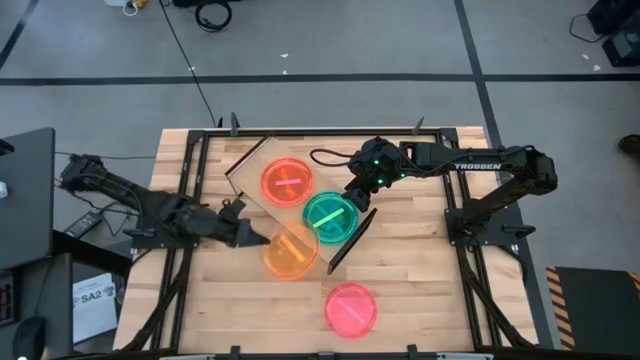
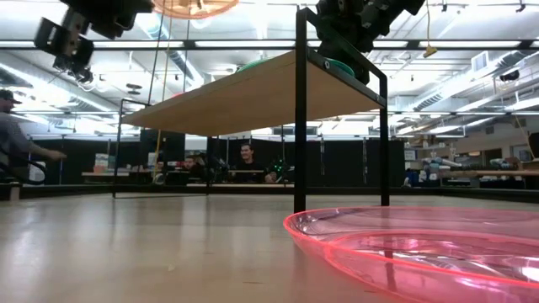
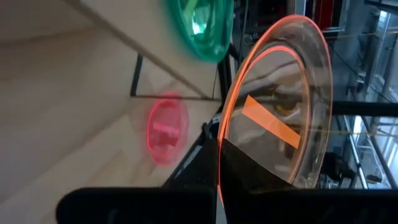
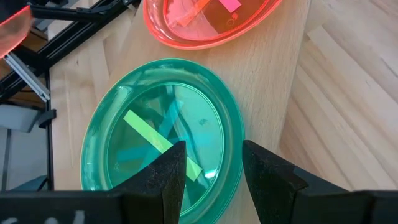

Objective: Place and stack plates onto a shelf
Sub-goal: Stack the orange plate on top of the pink plate on the shelf

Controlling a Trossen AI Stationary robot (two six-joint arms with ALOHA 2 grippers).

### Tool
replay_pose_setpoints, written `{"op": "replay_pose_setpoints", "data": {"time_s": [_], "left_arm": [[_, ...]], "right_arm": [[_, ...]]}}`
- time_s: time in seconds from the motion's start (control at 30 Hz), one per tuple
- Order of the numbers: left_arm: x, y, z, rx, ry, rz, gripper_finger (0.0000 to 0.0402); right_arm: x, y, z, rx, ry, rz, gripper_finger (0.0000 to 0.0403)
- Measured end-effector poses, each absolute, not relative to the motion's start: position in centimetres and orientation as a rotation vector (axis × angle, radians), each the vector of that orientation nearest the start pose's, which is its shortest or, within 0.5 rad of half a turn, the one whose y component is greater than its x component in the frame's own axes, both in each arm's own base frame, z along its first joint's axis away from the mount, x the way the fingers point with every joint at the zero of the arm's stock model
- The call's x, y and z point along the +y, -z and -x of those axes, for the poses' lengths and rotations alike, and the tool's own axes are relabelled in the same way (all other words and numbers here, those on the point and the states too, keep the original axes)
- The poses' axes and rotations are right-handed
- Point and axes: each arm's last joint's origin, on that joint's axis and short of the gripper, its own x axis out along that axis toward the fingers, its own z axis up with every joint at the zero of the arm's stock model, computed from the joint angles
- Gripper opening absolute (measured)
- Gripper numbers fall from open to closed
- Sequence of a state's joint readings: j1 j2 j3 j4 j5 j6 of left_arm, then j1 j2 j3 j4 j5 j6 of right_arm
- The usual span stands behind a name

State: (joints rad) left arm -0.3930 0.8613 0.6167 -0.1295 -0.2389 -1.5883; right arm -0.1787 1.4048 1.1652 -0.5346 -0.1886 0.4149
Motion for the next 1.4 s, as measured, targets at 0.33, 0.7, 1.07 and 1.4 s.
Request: {"op": "replay_pose_setpoints", "data": {"time_s": [0.33, 0.7, 1.07, 1.4], "left_arm": [[-2.4, -27.3, -18.0, 0.363, -0.17, 1.452, 0.0007], [0.8, -28.6, -18.0, 0.348, -0.207, 1.398, 0.0007], [3.0, -34.8, -15.3, 0.382, -0.402, 1.264, 0.0007], [3.8, -34.6, -14.1, 0.484, -0.581, 1.263, 0.0007]], "right_arm": [[-4.8, -29.7, -29.4, 0.756, 0.149, -0.536, 0.0163], [-4.6, -29.7, -29.4, 0.763, 0.103, -0.555, 0.0163], [-4.6, -29.7, -29.4, 0.763, 0.102, -0.555, 0.0163], [-4.6, -29.7, -29.4, 0.763, 0.102, -0.555, 0.0163]]}}
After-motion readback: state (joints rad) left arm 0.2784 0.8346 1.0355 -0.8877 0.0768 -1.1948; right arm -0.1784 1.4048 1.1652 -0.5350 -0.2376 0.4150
